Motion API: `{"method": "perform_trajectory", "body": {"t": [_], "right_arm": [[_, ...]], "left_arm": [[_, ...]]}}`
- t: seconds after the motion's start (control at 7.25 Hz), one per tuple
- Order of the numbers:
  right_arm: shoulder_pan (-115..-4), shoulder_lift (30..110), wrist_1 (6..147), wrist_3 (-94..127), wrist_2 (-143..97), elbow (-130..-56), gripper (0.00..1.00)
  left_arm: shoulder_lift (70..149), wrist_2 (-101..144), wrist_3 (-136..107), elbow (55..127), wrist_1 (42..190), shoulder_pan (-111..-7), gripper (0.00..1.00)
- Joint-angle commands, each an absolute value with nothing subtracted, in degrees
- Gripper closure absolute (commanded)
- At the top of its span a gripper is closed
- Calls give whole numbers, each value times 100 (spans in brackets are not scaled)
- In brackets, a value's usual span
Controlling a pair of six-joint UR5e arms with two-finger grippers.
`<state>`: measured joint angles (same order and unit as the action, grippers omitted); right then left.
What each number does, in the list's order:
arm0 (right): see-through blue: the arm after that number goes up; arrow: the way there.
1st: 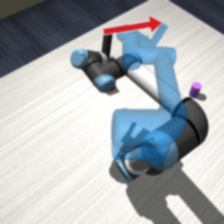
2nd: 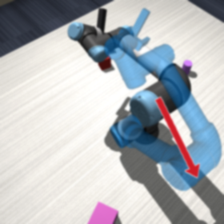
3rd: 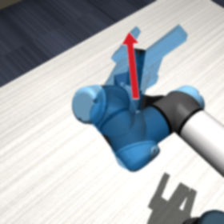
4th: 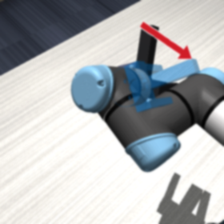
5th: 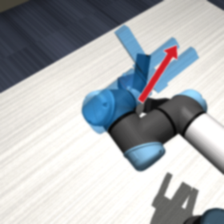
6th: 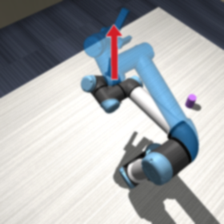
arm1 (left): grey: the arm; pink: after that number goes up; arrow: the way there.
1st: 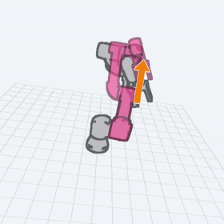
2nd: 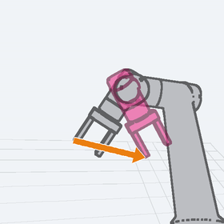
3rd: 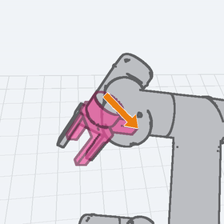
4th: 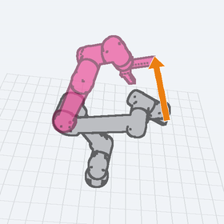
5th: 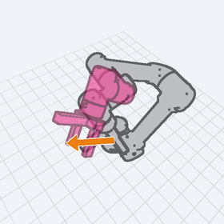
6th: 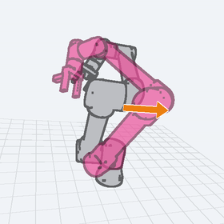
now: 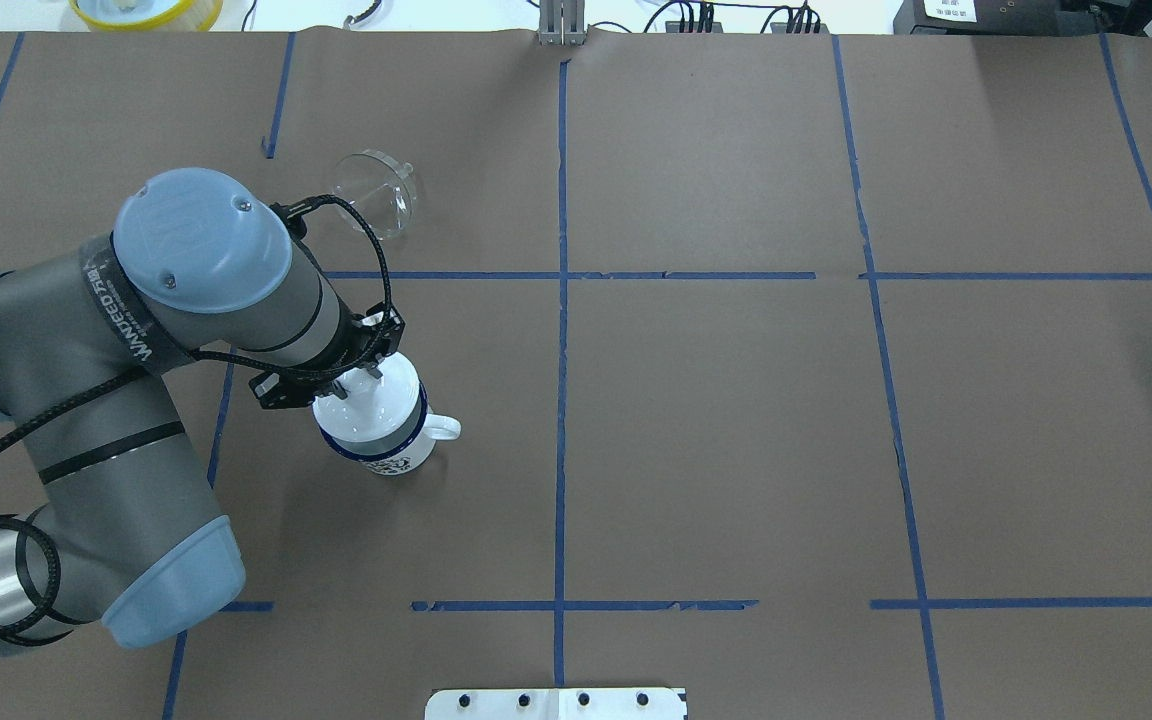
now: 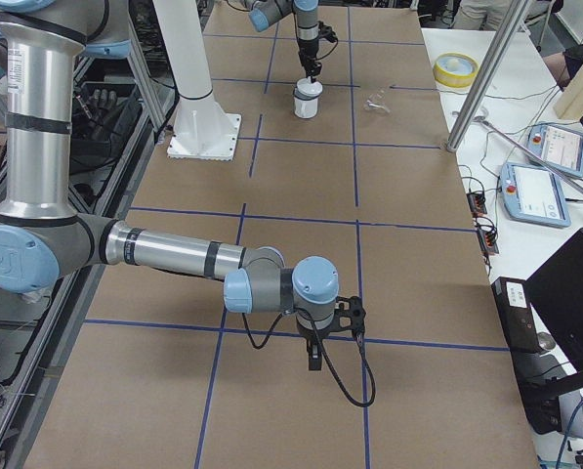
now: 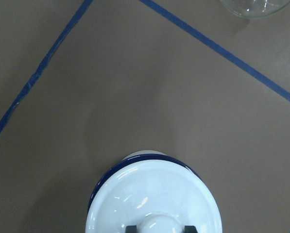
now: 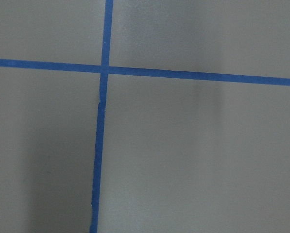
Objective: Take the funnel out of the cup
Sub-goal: 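Lower the white lid onto the mug rim and settle it with the left gripper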
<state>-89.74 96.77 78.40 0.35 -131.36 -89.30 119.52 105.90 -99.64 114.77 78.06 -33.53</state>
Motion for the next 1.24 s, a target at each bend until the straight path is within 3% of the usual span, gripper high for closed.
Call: {"method": "perform_trajectory", "body": {"t": [0.0,1.1], "right_arm": [[-8974,9668,7840,35,-13140,-8930,0],[-8974,9677,7840,35,-13140,-8930,0]], "left_arm": [[11953,10442,-9975,11470,7805,-3349,100],[11944,10494,-10063,11575,7778,-3305,100]]}}
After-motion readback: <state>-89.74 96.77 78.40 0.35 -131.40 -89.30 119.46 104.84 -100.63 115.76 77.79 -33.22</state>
